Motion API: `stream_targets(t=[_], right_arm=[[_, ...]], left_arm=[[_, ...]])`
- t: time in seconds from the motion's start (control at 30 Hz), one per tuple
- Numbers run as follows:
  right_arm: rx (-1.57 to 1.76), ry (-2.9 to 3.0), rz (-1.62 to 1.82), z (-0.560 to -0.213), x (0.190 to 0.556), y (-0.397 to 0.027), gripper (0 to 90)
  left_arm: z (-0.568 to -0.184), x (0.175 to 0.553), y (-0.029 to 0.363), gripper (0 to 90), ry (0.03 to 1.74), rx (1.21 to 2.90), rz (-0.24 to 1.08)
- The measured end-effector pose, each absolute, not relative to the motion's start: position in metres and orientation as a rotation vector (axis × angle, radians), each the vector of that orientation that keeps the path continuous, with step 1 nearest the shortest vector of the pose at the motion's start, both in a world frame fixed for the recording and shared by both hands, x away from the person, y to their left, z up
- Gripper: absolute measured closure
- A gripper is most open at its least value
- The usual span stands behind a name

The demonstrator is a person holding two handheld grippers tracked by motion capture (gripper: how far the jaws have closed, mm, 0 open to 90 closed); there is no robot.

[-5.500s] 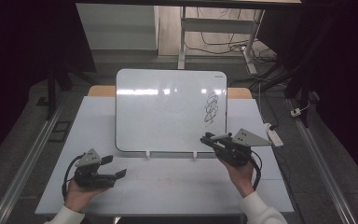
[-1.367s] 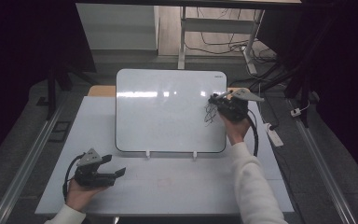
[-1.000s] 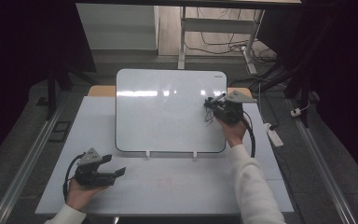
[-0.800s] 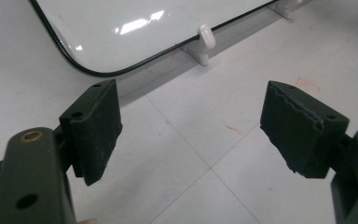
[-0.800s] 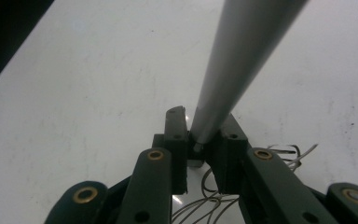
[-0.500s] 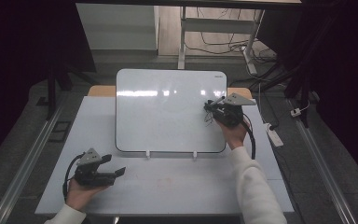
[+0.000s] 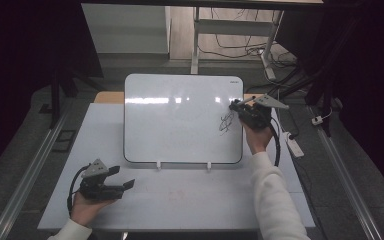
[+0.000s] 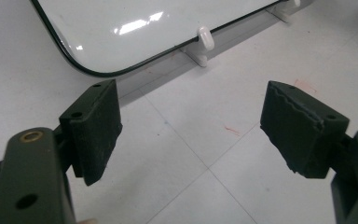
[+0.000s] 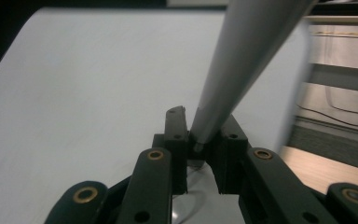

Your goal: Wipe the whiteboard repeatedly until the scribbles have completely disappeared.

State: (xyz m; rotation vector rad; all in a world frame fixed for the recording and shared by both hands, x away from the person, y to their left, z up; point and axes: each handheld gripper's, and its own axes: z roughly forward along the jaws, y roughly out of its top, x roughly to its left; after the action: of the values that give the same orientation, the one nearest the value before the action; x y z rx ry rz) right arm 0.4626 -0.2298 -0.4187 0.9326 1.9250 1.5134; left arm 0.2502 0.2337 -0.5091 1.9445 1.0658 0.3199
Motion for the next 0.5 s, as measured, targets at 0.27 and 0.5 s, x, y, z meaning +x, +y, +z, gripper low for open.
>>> stream_targets(t=[0.27,0.5], right_arm=[[0.967,1.888,1.527,-0.413,0.471,-0.241,77.7],[0.862,1.989,1.445,-0.415,0.463,-0.235,77.8]], left_arm=[[-0.509,0.249,0.233,21.1,1.063,1.947,0.323],[-0.510,0.250,0.233,21.0,1.068,1.949,0.320]])
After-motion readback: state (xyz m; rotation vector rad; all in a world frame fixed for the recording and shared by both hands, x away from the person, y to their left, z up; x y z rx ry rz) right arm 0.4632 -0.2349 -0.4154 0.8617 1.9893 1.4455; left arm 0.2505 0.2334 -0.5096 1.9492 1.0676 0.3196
